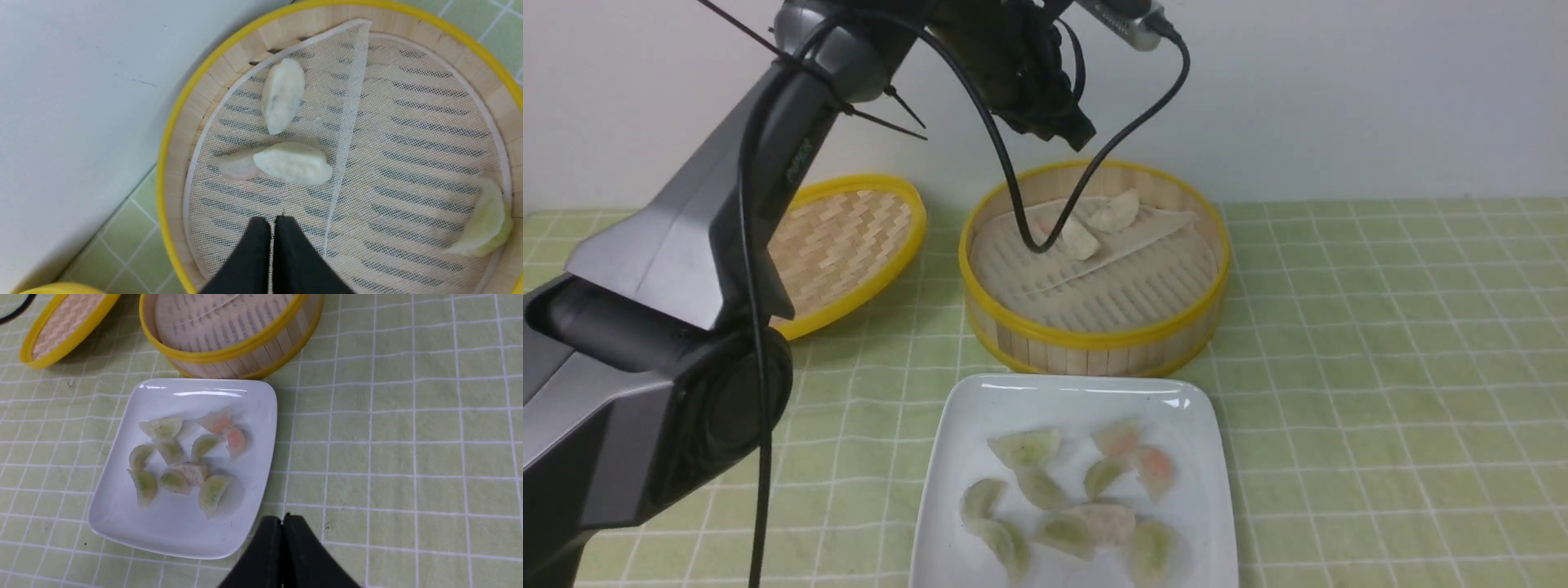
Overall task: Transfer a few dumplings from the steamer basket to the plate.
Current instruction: Use the left arm to grab a dumpling from the steamer
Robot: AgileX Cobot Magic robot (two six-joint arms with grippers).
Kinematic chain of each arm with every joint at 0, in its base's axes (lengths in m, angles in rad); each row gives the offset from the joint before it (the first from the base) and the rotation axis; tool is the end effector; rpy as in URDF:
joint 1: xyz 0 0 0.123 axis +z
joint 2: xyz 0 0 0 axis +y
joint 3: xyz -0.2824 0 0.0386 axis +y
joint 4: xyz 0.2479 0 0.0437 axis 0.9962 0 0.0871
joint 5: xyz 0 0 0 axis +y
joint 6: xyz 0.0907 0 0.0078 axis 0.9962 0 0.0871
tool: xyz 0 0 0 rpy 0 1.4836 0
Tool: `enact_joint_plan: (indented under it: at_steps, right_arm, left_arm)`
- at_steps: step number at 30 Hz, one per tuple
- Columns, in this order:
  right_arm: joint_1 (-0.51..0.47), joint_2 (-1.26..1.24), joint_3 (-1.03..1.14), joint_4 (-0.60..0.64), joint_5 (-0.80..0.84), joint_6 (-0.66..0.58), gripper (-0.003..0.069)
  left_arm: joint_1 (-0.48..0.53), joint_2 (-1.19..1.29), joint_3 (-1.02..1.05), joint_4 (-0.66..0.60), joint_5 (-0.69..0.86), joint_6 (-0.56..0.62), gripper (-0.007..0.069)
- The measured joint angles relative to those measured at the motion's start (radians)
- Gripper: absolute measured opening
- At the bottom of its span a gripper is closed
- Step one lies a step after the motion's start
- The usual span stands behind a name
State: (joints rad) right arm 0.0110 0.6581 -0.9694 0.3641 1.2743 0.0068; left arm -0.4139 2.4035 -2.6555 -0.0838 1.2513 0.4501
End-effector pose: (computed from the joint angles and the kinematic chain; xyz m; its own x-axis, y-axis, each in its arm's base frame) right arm 0.0784 0.0319 0.3790 -0.7776 0.1018 -0.6205 -0.1432 0.9322 0.3324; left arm 0.4728 -0.2156 0.3168 -0.4763 0.6569 -0.5845 0.7035 0.6834 0.1948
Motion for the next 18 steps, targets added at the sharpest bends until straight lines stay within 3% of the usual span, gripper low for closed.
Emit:
enact_joint_plan:
  at_steps: [9,14,17,18]
  right_arm:
    - [0.0,-0.01,0.0,0.001,0.0,-0.001,-0.0015]
    - [0.0,-0.013,0.0,0.001,0.001,0.0,-0.0015]
    - [0.0,-0.013,0.0,0.001,0.001,0.003,-0.0015]
    - [0.0,-0.013,0.0,0.001,0.001,0.007,-0.0015]
  left_arm:
    - [0.095,0.114,0.001,-0.053,-0.157,-0.039,0.0029]
    - [0.104,0.171,0.001,-0.149,-0.228,0.115,0.0129]
    - [0.101,0.211,0.001,-0.196,-0.251,0.232,0.023]
    - [0.1,0.238,0.001,-0.208,-0.26,0.295,0.0307]
